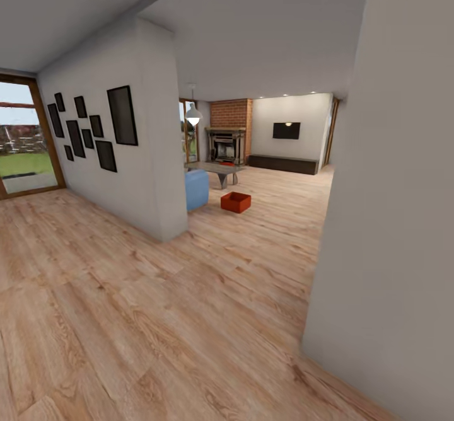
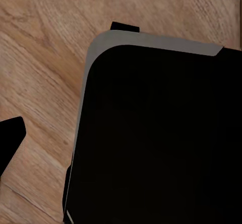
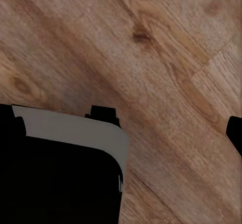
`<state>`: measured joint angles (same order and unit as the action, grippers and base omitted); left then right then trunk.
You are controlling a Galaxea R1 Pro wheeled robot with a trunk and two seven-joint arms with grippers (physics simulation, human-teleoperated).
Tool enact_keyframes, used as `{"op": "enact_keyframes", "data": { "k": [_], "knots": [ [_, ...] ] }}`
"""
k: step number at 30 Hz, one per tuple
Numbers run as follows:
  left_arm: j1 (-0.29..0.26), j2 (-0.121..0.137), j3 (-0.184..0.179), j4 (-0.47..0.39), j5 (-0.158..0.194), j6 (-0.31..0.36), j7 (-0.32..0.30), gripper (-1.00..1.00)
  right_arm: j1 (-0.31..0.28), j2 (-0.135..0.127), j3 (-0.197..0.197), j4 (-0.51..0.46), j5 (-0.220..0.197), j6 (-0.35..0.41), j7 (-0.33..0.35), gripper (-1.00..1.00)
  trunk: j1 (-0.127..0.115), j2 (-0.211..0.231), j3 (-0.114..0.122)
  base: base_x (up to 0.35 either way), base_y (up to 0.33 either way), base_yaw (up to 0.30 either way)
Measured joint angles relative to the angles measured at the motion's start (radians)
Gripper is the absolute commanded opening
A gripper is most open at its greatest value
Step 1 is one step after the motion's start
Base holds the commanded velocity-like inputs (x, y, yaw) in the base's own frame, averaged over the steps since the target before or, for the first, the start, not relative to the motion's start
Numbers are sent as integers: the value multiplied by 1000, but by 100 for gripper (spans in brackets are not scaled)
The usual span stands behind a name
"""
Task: Move the two storage containers from the living room to the garage. In the garage, place one container on the floor and stack the other container on top of it (either order is fine).
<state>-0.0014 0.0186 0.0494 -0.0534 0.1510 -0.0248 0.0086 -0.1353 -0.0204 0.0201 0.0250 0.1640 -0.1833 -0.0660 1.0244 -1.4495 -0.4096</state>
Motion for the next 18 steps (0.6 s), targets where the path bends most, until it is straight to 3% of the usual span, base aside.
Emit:
{"op": "enact_keyframes", "data": {
  "k": [18],
  "knots": [
    [0,0,0,0,0,-2,0,100,0,2,-1,0,1,0,-5,100,0,0,0,323,0,0]
  ]
}}
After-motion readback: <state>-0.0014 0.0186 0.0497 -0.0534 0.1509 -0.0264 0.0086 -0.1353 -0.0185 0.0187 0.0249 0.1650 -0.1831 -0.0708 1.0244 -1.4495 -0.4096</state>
